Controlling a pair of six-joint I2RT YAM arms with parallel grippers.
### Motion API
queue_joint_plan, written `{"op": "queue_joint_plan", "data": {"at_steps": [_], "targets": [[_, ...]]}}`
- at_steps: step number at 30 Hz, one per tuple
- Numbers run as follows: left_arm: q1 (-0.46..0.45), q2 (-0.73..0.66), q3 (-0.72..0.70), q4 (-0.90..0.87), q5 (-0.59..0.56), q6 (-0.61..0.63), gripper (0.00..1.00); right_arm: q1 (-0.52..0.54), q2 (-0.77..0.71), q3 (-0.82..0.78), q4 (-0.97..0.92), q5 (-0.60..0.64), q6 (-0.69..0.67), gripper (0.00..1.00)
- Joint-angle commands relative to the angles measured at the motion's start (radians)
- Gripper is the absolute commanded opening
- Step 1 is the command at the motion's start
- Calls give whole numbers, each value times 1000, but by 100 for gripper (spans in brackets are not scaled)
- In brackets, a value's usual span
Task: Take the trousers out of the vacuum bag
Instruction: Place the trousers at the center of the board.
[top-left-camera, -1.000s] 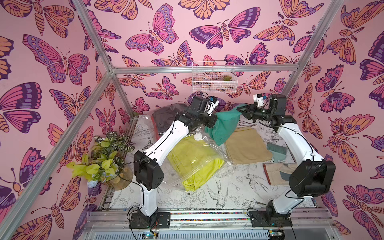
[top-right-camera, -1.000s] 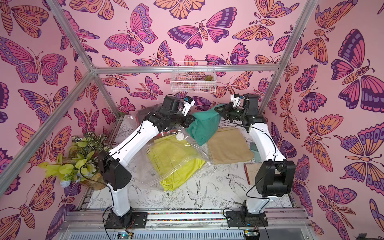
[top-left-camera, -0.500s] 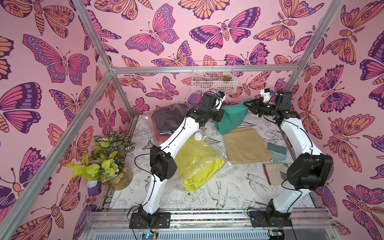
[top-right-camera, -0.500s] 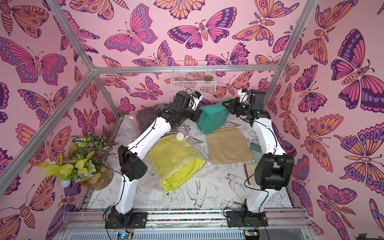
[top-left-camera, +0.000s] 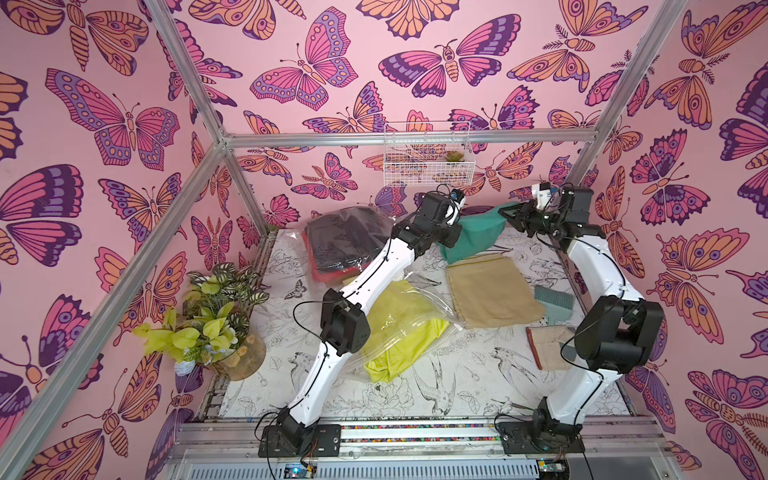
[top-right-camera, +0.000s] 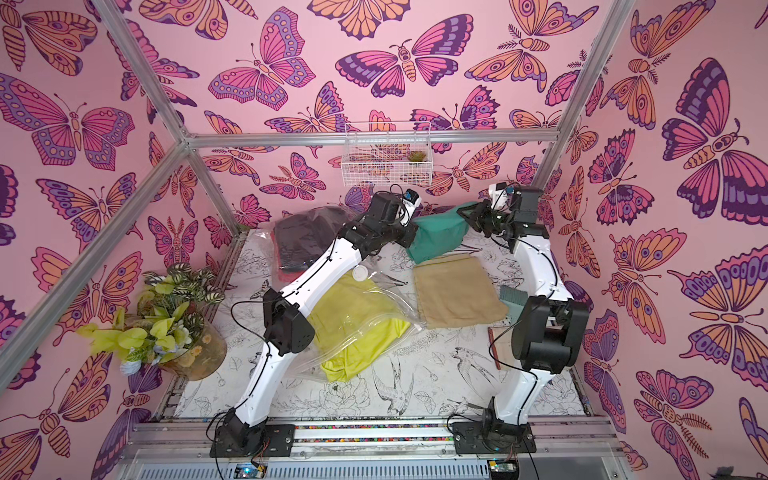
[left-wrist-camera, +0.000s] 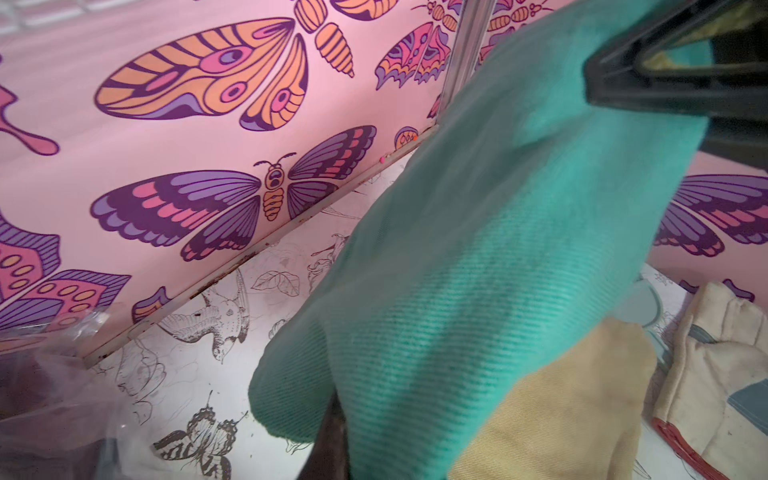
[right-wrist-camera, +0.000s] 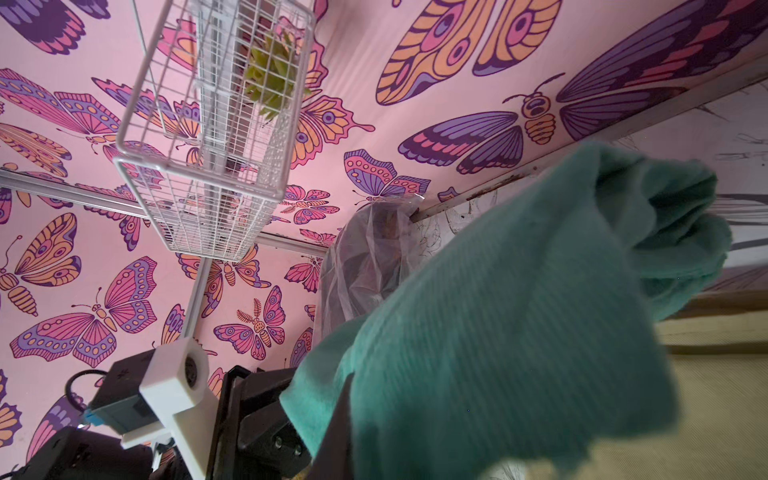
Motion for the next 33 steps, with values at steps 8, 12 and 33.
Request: {"op": "queue_joint_plan", "data": {"at_steps": [8,12,33], "targets": [[-46,-96,-239,90,-12,-19,0,-114,-158,-204,33,9,-80,0],[-80,-181,-407,164,-3,-27,0,-126,-232,-293,-27,62,-126,0],[-197,-230,-850,314,11,-97,1,-166,-356,-667,-278,372,-247,0]]}}
